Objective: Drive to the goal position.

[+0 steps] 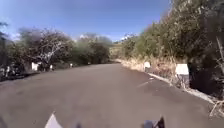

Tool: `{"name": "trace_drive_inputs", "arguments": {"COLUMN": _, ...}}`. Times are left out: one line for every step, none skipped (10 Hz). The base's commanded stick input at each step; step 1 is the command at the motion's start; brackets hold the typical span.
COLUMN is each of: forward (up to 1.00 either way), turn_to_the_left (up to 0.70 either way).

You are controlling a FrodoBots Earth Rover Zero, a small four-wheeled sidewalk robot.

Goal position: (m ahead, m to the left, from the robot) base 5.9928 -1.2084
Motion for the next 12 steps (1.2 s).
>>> {"name": "trace_drive_inputs", "arguments": {"forward": 0.5, "turn_to_the_left": -0.5}}
{"name": "trace_drive_inputs", "arguments": {"forward": 0.5, "turn_to_the_left": -0.5}}
{"name": "trace_drive_inputs", "arguments": {"forward": 0.5, "turn_to_the_left": -0.5}}
{"name": "trace_drive_inputs", "arguments": {"forward": 0.5, "turn_to_the_left": -0.36}}
{"name": "trace_drive_inputs", "arguments": {"forward": 0.5, "turn_to_the_left": -0.17}}
{"name": "trace_drive_inputs", "arguments": {"forward": 0.5, "turn_to_the_left": 0.0}}
{"name": "trace_drive_inputs", "arguments": {"forward": 0.5, "turn_to_the_left": 0.0}}
{"name": "trace_drive_inputs", "arguments": {"forward": 0.5, "turn_to_the_left": 0.0}}
{"name": "trace_drive_inputs", "arguments": {"forward": 0.5, "turn_to_the_left": 0.0}}
{"name": "trace_drive_inputs", "arguments": {"forward": 0.5, "turn_to_the_left": 0.0}}
{"name": "trace_drive_inputs", "arguments": {"forward": 0.5, "turn_to_the_left": 0.0}}
{"name": "trace_drive_inputs", "arguments": {"forward": 0.5, "turn_to_the_left": 0.0}}
